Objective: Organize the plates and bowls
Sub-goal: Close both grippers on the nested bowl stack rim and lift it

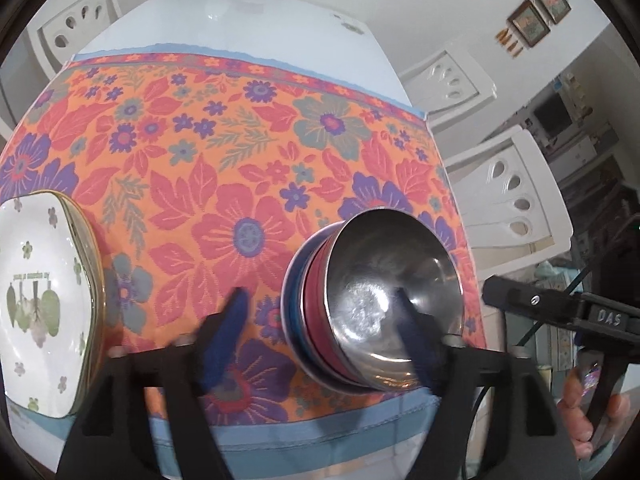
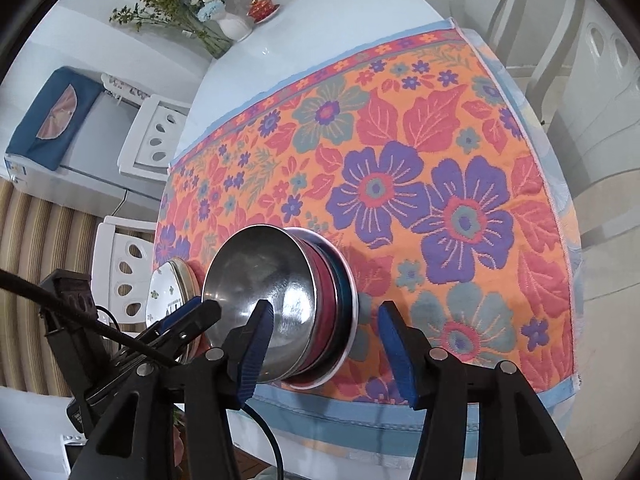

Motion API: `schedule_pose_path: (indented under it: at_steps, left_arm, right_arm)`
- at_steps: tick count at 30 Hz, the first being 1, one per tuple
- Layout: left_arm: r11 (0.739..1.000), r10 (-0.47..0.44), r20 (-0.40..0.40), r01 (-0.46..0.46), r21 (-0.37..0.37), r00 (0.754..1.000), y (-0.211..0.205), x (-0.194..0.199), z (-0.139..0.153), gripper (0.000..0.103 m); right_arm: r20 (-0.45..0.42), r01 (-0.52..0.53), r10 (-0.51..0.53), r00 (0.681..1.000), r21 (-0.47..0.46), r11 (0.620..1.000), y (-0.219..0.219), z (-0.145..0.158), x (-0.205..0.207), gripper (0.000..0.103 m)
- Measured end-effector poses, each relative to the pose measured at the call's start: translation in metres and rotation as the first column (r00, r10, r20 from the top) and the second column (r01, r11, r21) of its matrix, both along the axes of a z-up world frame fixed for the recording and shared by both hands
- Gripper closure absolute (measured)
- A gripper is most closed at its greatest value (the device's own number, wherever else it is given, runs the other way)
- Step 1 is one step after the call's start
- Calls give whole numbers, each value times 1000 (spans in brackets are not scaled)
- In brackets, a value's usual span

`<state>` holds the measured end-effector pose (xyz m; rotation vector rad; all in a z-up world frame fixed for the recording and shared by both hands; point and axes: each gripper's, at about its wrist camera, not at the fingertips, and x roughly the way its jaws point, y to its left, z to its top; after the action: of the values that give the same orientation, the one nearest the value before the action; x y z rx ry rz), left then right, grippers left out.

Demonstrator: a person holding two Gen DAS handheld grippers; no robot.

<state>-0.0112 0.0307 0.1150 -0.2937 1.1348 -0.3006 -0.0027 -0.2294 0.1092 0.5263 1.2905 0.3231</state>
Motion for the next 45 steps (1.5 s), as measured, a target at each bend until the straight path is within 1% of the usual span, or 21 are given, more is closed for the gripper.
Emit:
schedule_pose_path:
  at_steps: [2, 5, 9, 14, 17, 21, 24, 27, 29, 31, 35, 40, 43, 45]
  left_arm:
    - [1000, 12, -11, -13, -28, 1000, 2, 1, -2, 25]
    - [997, 39, -59, -43, -71, 997, 5, 4, -15, 25]
    - [991, 67, -108, -78, -105, 992, 9, 7, -32, 25]
    - [984, 89, -135, -109, -143, 987, 13, 8, -49, 25]
    - [981, 96, -152, -120, -155, 984, 13, 11, -60, 27]
    - [968, 99, -186, -138, -210, 977, 15, 12, -74, 42]
    - [961, 100, -195, -146, -236, 976, 14, 11, -79, 47]
    - [959, 93, -204, -142, -246, 975, 11, 10, -82, 51]
    - [954, 85, -207, -139, -265, 975, 9, 10, -84, 52]
    - [949, 80, -205, -137, -284, 975, 7, 9, -85, 54]
    - [955, 81, -181, -128, -266, 980, 4, 8, -82, 54]
    - [966, 78, -151, -112, -233, 985, 0, 5, -75, 56]
    - [973, 74, -133, -101, -209, 988, -3, 3, -69, 56]
    - [971, 75, -132, -102, -215, 989, -2, 3, -67, 56]
  right_arm:
    - [-10, -10, 10, 1000, 0, 1000, 2, -6, 3, 46]
    - [-43, -39, 39, 998, -5, 999, 7, -20, 10, 42]
    - [-67, -58, 58, 996, 5, 998, 14, -37, 15, 42]
    - [-107, -81, 82, 991, 21, 997, 21, -57, 19, 42]
    - [-114, -85, 89, 989, 39, 996, 22, -65, 23, 42]
    - [-89, -101, 106, 990, 58, 993, 25, -66, 25, 42]
    - [-78, -114, 120, 990, 69, 991, 28, -67, 24, 45]
    - [-80, -120, 126, 989, 71, 990, 32, -71, 24, 51]
    - [-85, -126, 133, 987, 80, 989, 34, -76, 24, 55]
    - [-83, -131, 136, 987, 72, 989, 36, -77, 24, 56]
    - [-62, -145, 147, 987, 46, 988, 39, -75, 22, 58]
    - [-15, -164, 164, 986, -1, 986, 41, -69, 14, 57]
    - [-13, -156, 156, 988, 4, 988, 39, -68, 12, 57]
    - [-10, -153, 154, 988, 7, 988, 37, -66, 12, 57]
